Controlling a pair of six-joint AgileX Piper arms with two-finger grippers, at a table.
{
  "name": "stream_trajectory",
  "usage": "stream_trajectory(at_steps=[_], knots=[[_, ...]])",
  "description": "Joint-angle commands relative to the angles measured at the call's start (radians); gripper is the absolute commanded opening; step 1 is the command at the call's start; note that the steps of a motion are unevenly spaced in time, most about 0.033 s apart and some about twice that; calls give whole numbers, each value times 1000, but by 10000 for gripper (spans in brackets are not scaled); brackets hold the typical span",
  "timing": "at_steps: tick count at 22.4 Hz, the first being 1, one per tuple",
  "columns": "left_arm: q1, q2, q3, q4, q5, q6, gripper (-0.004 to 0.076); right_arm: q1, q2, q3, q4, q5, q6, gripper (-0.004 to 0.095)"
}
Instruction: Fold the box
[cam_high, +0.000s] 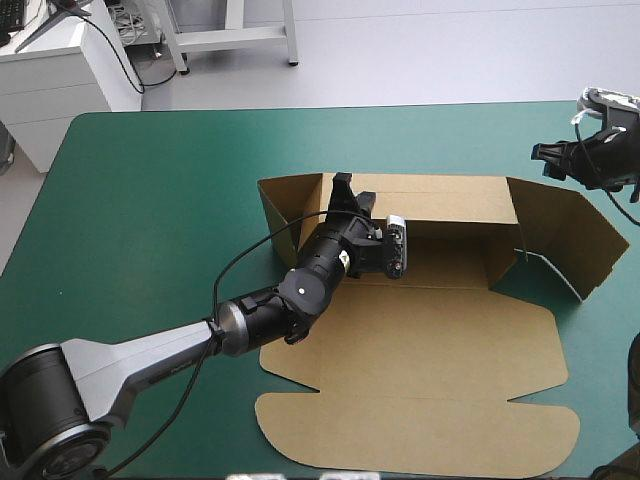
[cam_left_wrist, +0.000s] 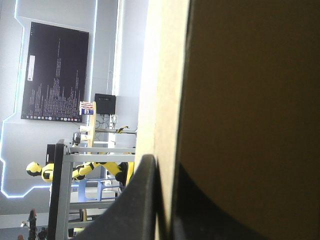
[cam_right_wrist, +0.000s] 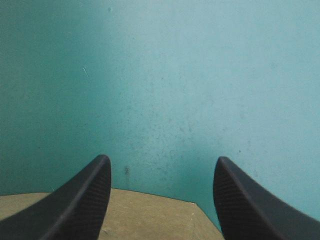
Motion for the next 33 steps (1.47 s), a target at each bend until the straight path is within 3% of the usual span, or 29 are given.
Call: stream_trajectory(at_steps=[1,10,13,20,25,29,33], knots=[[-7,-24,-4,-50,-34,-48,-8,-6,-35,-35,40,-54,-30,549],[-7,-24,-4,-50,-27,-76,-8,-6,5,-28,64,30,-108,548],[-7,-24,-4,-50,-17,-91,-8,-6,5,-28,98,127,-168,524],[-7,-24,-4,-50,-17,-118,-8,-6,-17,-28,129,221,-208,489],[-7,-24,-4,-50,-9,-123,-8,-15,-66,15,179,244,-263,486],[-7,-24,-4,-50,-4,-123,-8,-100,-149,256,325,148,-413,486],[-7,-24,-4,-50,-6,-123,-8,-228,-251,455,630,71,-739,486]])
